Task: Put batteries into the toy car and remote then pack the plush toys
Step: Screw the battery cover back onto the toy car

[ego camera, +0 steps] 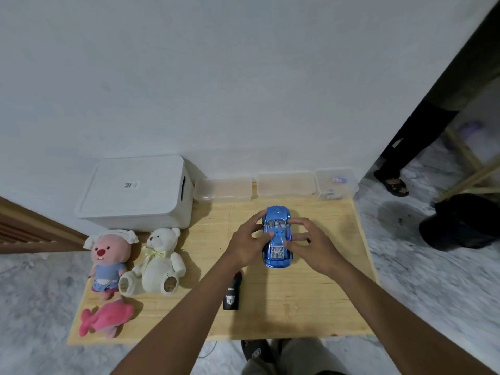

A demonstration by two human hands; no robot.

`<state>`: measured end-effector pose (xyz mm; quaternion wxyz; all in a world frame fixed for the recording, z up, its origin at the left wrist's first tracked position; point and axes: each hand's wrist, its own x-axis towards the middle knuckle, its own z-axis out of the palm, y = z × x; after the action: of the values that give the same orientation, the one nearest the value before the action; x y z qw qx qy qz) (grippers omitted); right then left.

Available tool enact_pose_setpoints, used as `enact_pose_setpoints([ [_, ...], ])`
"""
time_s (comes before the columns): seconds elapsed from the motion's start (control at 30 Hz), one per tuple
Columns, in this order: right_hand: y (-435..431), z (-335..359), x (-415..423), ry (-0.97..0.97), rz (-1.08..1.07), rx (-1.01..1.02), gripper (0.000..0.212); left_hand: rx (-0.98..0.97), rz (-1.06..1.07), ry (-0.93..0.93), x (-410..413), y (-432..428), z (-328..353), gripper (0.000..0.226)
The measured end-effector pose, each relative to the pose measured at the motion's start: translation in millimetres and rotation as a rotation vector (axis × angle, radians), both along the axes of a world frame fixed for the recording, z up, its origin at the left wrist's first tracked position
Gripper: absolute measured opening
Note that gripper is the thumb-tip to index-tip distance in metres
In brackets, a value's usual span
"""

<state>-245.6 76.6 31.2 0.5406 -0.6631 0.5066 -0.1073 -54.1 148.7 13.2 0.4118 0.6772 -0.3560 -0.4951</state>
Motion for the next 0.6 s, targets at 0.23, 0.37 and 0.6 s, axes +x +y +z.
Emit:
enact_pose_setpoints([
  [0.23, -4.6, -32.0, -5.9, 0.098, 0.019, 0.131, 0.049, 0.096, 0.014, -0.070, -18.6, -3.9, -31.5, 0.064],
  [0.37, -4.6, -42.7, -4.1, 0.145, 0.038, 0.131, 0.050, 0.130, -0.007, -0.122, -21.8, -4.3, -42.2, 0.064],
  [0.6, -3.2, -46.6, -5.0, 0.172, 0.070, 0.085, 0.049, 0.136, 0.010, -0.209, -23.4, -4.0, -48.8, 0.059],
])
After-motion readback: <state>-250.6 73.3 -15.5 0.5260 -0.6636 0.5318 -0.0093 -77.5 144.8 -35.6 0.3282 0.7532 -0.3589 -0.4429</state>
